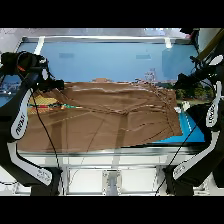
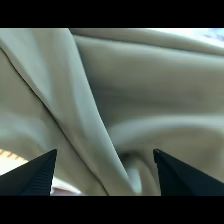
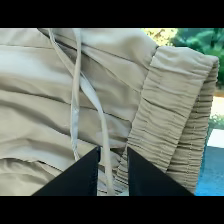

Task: Fold the clothes and pants, and hang the long-sleeved shirts on hangers.

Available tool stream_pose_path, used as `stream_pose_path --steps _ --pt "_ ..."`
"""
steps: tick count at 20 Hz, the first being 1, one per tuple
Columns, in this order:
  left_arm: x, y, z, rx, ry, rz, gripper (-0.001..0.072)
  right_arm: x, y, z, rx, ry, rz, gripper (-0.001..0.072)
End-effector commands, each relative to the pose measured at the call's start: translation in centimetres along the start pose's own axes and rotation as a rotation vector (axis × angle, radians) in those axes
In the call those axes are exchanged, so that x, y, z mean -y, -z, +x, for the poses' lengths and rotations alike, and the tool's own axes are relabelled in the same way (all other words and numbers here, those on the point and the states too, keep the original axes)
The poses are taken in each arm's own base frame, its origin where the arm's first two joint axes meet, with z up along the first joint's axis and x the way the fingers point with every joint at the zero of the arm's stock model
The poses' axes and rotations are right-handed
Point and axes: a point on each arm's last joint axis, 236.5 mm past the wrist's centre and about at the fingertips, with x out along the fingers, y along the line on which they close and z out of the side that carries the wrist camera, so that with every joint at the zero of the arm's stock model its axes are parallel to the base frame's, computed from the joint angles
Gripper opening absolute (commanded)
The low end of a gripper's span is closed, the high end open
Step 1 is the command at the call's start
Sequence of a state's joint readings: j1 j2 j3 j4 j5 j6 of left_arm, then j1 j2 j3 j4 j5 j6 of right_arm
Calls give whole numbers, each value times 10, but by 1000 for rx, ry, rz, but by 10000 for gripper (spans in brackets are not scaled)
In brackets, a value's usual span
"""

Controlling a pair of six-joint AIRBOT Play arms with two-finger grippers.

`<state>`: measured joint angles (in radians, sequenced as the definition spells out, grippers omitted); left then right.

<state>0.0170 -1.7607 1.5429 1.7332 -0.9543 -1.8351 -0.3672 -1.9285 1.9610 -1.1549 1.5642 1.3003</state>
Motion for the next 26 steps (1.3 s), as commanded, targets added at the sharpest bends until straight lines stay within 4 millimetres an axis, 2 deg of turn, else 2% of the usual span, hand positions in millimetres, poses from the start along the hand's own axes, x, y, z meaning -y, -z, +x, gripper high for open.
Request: stream_pose_path --steps 1,2,3,4,5,6,7,9,10,12,14,16,17,20,22,23,24,25,26 --pt "-11 -2 14 -24 -58 -67 716 -1 1 0 -3 -3 -34 207" --pt "-15 -1 17 -28 -68 -88 711 -1 1 0 -5 -4 -39 207" --pt "-23 0 18 -32 -84 -114 656 -2 2 0 -8 -5 -40 207" --pt "-30 0 18 -35 -95 -129 555 -1 3 0 -13 -6 -41 207" --pt "-38 2 18 -46 -105 -146 489 -1 3 0 -14 -6 -45 207" --pt "-46 6 18 -64 -116 -167 466 -1 3 0 -13 -6 -46 207" --pt "-55 10 18 -81 -129 -207 391 -2 3 0 -13 -7 -46 207" --pt "-70 17 18 -112 -150 -243 82 -2 5 0 -19 -9 -46 207" --pt "-76 19 16 -121 -157 -253 10 -3 7 0 -27 -11 -46 206" --pt "-89 16 6 -110 -183 -257 10 -2 11 -1 -48 -10 -46 206" --pt "-112 10 -17 -81 -249 -238 10 1 21 -1 -89 4 -45 205" --pt "-144 19 -43 -124 -355 -177 10 6 29 -3 -123 17 -41 204" --pt "-155 29 -50 -159 -385 -189 10 7 32 -3 -132 15 -35 196" --pt "-162 66 -42 -244 -388 -200 10 14 43 -3 -166 2 3 196" --pt "-153 98 -28 -326 -375 -185 12 15 54 0 -207 -12 17 196" --pt "-150 106 -23 -341 -372 -171 34 15 58 2 -221 -17 21 195" --pt "-147 104 -21 -333 -366 -165 163 14 60 3 -230 -20 22 195" --pt "-144 93 -24 -284 -353 -160 363 14 60 2 -229 -20 21 195" --pt "-141 73 -33 -196 -330 -166 431 13 58 -2 -214 -15 15 195"
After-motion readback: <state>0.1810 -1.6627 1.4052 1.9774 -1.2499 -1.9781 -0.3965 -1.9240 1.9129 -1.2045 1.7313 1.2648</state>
